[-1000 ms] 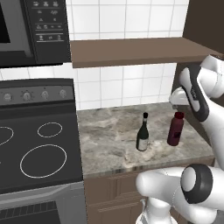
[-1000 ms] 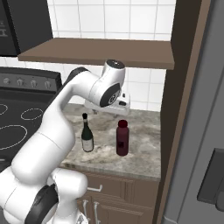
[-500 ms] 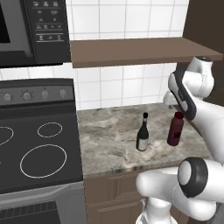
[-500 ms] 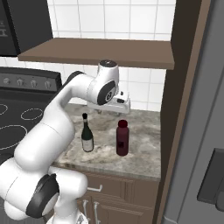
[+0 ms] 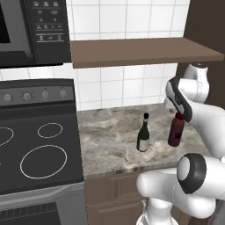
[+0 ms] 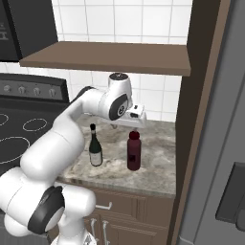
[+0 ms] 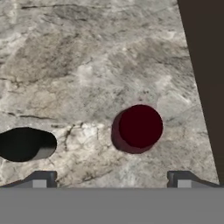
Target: There is a wine glass and glass cup on the dining counter. Place the wine bottle next to the wine glass and the juice bottle next to the glass cup.
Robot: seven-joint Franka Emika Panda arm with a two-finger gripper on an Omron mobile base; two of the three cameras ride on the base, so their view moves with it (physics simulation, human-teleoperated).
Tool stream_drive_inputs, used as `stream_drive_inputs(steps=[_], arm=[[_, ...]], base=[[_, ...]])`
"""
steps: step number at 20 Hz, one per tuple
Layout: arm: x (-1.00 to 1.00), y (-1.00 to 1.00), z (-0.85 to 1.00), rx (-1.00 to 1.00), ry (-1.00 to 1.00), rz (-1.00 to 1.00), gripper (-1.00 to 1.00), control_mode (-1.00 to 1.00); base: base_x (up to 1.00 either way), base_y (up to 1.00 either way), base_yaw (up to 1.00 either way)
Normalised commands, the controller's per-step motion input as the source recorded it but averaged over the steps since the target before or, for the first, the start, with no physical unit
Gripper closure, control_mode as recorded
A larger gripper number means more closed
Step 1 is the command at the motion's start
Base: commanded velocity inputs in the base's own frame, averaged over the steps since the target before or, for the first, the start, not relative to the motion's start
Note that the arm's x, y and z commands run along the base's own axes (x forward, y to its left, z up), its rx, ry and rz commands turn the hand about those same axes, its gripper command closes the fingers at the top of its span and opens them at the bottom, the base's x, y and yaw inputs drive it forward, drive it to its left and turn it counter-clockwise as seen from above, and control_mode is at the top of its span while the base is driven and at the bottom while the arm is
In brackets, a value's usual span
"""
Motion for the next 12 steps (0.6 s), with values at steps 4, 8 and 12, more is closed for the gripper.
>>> stream_drive_inputs(steps=[4, 8, 12], arm=[[0.05, -0.29, -0.14, 0.0, 0.0, -0.01, -1.0, -1.0], [0.1, -0.21, -0.13, 0.0, 0.0, -0.02, -1.0, -1.0], [0.15, -0.06, -0.16, 0.0, 0.0, -0.04, -1.0, -1.0]], base=[[0.0, 0.0, 0.0], [0.0, 0.0, 0.0], [0.0, 0.0, 0.0]])
